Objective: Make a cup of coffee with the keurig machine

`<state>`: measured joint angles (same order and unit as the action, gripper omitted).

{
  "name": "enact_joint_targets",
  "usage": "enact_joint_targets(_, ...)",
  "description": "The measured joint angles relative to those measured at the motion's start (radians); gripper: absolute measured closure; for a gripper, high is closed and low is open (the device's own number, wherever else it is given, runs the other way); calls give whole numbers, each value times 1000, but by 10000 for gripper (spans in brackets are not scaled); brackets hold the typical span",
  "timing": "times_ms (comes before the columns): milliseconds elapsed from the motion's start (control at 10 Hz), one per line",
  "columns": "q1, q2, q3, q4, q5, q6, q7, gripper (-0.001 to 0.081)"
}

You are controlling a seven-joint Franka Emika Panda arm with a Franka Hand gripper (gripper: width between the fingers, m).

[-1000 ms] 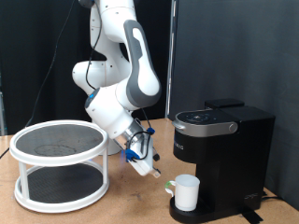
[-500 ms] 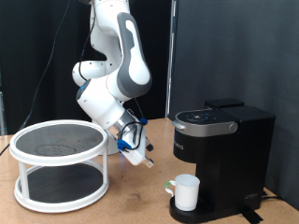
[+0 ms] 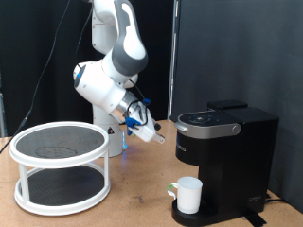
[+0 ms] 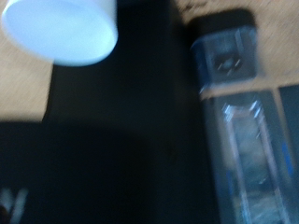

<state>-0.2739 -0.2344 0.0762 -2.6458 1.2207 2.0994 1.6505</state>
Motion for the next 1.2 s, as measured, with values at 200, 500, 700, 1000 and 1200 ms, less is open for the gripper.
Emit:
enact_joint_targets(200, 0, -65, -7, 2, 80, -27, 1, 72)
enact_joint_targets(500, 0, -146, -22, 12, 101, -86, 54, 72)
enact_joint_targets(700, 0, -144, -23, 12, 104, -90, 39, 72)
enact_joint_targets(1000, -1, -194, -29, 44, 133, -151, 89, 72)
enact_joint_targets(1200, -1, -241, -39, 66, 114, -212, 173, 72)
